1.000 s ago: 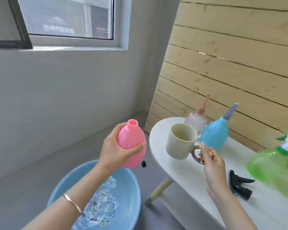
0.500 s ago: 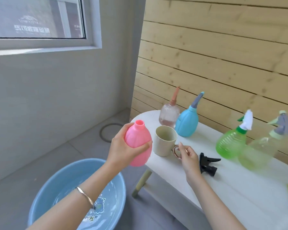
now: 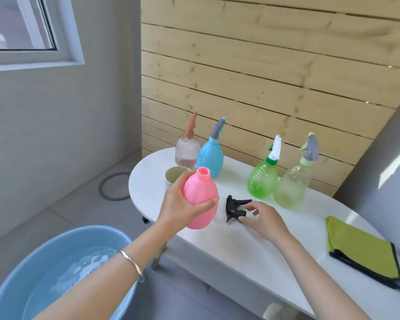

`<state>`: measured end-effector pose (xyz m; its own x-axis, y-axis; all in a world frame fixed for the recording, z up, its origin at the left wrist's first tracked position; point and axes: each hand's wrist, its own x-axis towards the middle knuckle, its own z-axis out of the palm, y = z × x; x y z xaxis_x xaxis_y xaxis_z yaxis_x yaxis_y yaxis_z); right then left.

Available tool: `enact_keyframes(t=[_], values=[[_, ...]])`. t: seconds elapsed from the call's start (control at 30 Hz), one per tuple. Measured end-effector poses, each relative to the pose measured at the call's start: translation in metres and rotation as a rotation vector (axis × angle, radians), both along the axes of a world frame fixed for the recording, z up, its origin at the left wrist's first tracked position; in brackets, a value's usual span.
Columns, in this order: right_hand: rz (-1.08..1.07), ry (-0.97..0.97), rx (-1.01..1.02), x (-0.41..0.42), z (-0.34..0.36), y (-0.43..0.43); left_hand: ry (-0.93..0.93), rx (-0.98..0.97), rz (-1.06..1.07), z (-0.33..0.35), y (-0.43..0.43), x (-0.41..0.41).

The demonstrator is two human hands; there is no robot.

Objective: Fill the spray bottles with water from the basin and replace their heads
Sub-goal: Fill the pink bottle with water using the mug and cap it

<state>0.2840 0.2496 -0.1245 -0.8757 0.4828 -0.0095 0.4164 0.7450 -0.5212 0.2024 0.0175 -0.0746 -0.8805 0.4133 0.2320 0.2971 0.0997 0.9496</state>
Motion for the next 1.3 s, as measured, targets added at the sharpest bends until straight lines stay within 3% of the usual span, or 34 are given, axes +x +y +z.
enact_keyframes(t=[0.2, 0.37, 0.53, 0.73, 1.0, 1.3], values=[[0.066, 0.033, 0.012, -0.003, -0.003, 0.000, -0.002, -0.029, -0.071, -0.016, 0.027, 0.016], [-0.056, 0.264, -0.206, 0.003, 0.007, 0.021, 0.008, -0.052, -0.098, -0.027, 0.042, 0.025], [-0.118, 0.660, -0.763, 0.018, 0.058, 0.020, -0.013, -0.045, -0.138, -0.034, 0.055, 0.031], [0.035, 0.870, -1.230, 0.021, 0.114, -0.011, -0.028, -0.027, -0.152, -0.044, 0.069, 0.038], [0.118, 0.910, -1.404, 0.008, 0.128, -0.039, -0.034, -0.025, -0.182, -0.049, 0.073, 0.037], [0.200, 0.932, -1.409, 0.001, 0.144, -0.049, -0.013, -0.052, -0.185, -0.048, 0.072, 0.036]])
